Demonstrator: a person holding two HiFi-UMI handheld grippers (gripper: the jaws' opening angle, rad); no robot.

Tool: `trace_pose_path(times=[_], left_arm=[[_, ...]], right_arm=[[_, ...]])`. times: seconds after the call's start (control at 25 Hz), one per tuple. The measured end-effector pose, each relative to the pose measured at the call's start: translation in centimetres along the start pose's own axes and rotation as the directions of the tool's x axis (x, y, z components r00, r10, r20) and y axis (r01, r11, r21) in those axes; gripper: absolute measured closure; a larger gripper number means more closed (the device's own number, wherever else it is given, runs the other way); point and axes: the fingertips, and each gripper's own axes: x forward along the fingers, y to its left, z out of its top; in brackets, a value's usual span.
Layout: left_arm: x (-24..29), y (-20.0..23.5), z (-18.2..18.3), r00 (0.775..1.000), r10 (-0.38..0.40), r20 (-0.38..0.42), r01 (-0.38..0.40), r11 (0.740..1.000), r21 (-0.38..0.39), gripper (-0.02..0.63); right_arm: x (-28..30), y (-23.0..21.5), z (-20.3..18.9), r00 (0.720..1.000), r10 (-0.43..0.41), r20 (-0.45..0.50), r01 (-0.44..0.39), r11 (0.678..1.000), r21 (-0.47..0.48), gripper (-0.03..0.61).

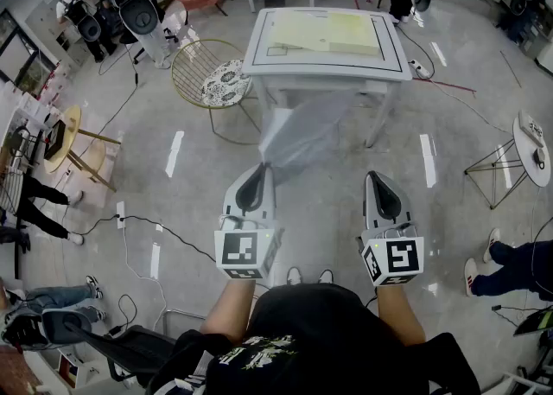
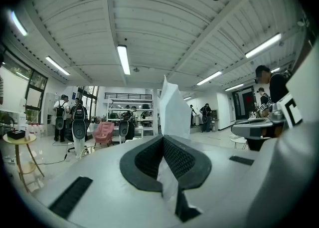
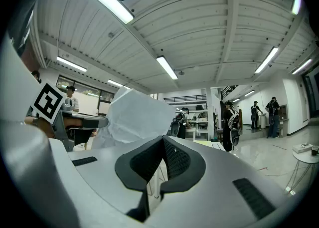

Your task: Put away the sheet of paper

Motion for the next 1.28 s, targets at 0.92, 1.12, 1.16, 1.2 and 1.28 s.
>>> trace_pose_path(times=[0.92,1.12,1.16,1.2,1.28], left_arm=[[0.7,-2.5,-0.6,1.000,0.025,-0.001,-0.025,1.000,-0.009,0.611],[0.4,-4.4,-0.7,1.000,0.028,0.010,-0.028,0.999,-0.016,0.611],[0.3,-4.4,-0.7,0.999,0.032,0.013,-0.031,0.999,-0.012,0.611],[0.3,-4.5,-0.8,0.999,0.036,0.012,-0.036,0.999,-0.012,0.611],[0.0,-4.6,-1.3,0.999,0.043,0.003,-0.043,0.999,-0.020,0.611]], right_arm=[[-0.6,-1.6,-0.5,0.999,0.043,0.028,-0.043,0.999,0.016,0.578],[-1.6,-3.0,-1.1,0.999,0.040,0.020,-0.041,0.999,0.020,0.580],[-1.6,-3.2,-0.9,0.999,0.040,0.026,-0.040,0.999,0.017,0.580],[-1.7,-3.3,-0.8,0.999,0.038,0.032,-0.039,0.999,0.014,0.580],[-1.9,-3.5,-0.9,0.999,0.037,0.033,-0.037,0.999,0.013,0.580]])
